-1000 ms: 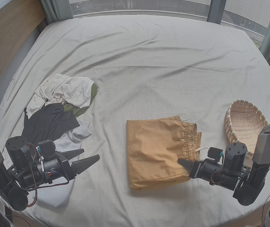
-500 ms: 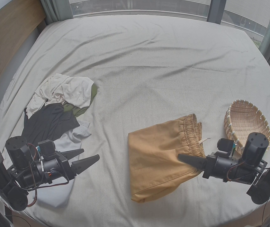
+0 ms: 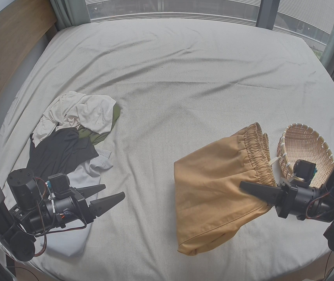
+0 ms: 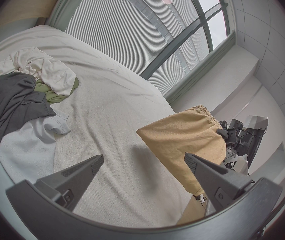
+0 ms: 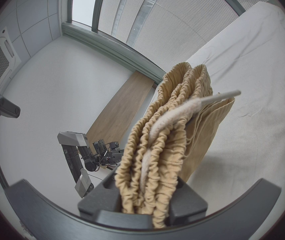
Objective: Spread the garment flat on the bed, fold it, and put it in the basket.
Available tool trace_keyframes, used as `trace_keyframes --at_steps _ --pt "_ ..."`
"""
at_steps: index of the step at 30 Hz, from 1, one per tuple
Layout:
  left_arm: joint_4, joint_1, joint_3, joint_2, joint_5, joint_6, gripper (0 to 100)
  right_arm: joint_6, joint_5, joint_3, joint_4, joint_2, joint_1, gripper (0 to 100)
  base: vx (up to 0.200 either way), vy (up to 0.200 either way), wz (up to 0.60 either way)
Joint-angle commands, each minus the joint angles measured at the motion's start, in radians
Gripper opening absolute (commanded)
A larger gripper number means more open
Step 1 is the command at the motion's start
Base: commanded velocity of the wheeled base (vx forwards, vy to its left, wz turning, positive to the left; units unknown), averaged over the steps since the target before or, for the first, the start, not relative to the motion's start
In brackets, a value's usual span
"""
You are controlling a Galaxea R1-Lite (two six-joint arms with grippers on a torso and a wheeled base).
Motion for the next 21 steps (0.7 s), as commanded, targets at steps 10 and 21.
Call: trace_keyframes --at_steps 10,21 --pt "-0.003 0.005 -0.009 0.008 0.000 0.037 100 -0.038 -0.017 -0.042 -0.003 -0.013 -0.033 0 0.000 0.000 0.00" --pt "-0.003 0.006 -0.011 0.021 0.000 0.083 100 -0.142 -0.126 -0.093 -0.002 -0.031 -0.159 0 0.000 0.000 0.00"
